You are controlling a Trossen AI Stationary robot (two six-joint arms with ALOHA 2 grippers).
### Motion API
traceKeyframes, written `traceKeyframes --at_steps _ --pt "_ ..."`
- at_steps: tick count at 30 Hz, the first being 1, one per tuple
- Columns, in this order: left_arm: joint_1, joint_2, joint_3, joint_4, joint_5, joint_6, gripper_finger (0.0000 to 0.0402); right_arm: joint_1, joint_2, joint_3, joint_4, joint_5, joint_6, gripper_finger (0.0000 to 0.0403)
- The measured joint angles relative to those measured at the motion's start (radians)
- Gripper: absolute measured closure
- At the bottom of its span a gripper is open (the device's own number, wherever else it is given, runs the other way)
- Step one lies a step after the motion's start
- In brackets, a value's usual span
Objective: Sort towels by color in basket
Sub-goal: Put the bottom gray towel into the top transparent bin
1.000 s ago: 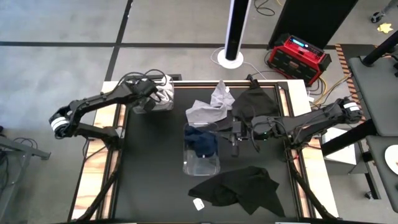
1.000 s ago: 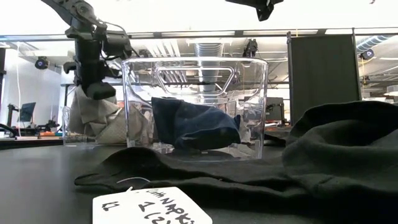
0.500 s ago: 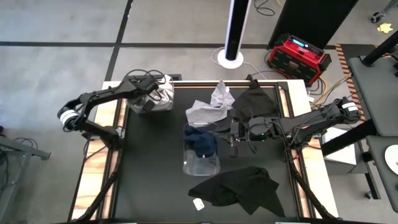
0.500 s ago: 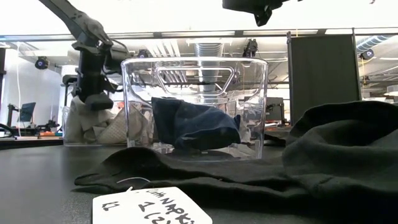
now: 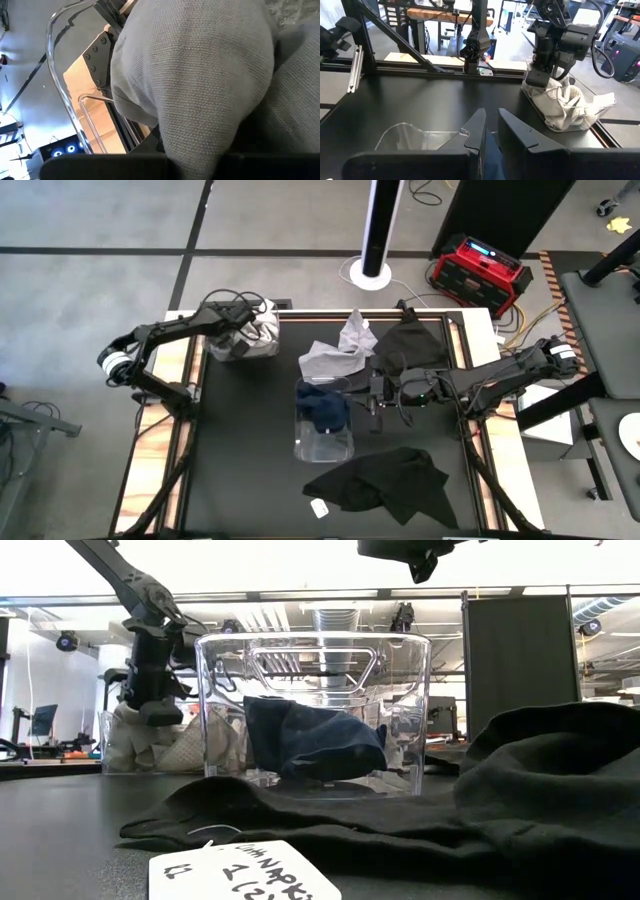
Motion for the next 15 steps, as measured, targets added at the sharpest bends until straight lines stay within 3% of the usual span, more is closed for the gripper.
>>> traceKeyframes --at_steps 9,15 --pt "0.012 -0.002 0.026 -0.001 0.048 0.022 0.0399 0.0 0.0 0.0 0.0 0.0 0.0 0.0365" --pt "0.011 -0.003 0.028 -0.001 0.051 0.018 0.0357 0.0 0.0 -0.001 -0.001 0.0 0.0 0.0365"
